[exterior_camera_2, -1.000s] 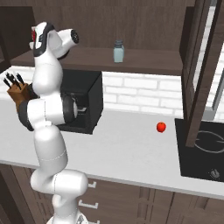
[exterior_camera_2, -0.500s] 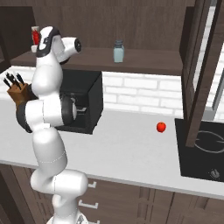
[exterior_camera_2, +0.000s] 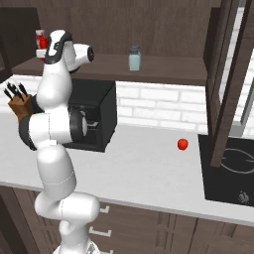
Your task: Put the shaker and condiment bottle from the counter next to their counterparts in the cabinet.
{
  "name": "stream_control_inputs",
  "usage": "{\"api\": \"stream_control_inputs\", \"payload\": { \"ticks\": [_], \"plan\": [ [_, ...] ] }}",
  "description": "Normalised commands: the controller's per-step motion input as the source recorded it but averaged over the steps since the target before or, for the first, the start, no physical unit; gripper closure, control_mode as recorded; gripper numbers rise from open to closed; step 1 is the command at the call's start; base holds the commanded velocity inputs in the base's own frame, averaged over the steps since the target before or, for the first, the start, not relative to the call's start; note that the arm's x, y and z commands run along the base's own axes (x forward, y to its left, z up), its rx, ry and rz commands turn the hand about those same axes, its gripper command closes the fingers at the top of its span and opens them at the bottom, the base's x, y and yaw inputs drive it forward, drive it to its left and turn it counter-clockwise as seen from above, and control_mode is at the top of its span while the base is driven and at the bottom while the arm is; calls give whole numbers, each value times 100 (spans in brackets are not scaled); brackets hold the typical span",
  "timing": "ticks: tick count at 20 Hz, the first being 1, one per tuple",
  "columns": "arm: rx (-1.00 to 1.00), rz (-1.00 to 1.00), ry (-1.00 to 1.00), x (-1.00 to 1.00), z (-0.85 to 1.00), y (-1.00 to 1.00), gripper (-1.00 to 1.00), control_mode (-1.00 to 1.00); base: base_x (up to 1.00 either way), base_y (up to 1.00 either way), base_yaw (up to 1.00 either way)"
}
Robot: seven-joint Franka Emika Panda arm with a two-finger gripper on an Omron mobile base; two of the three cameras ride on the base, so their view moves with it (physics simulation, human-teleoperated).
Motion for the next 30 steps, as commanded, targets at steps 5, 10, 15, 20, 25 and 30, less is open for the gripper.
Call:
{"api": "stream_control_inputs", "payload": {
  "ticks": [5, 10, 15, 20, 25, 30],
  "plan": [
    [5, 0, 0, 0, -25, 0, -100, -100, 0, 0, 0],
    [1, 0, -3, -5, -23, -2, -100, -100, 0, 0, 0],
    [-14, -2, -13, -26, -38, -29, -100, -100, 0, 0, 0],
    [-16, -3, -21, -49, -30, -31, -100, -100, 0, 0, 0],
    [-5, -3, -25, -84, -17, -17, -100, -100, 0, 0, 0],
    [-1, -7, -35, -100, -28, -17, -100, -100, 0, 0, 0]
  ]
}}
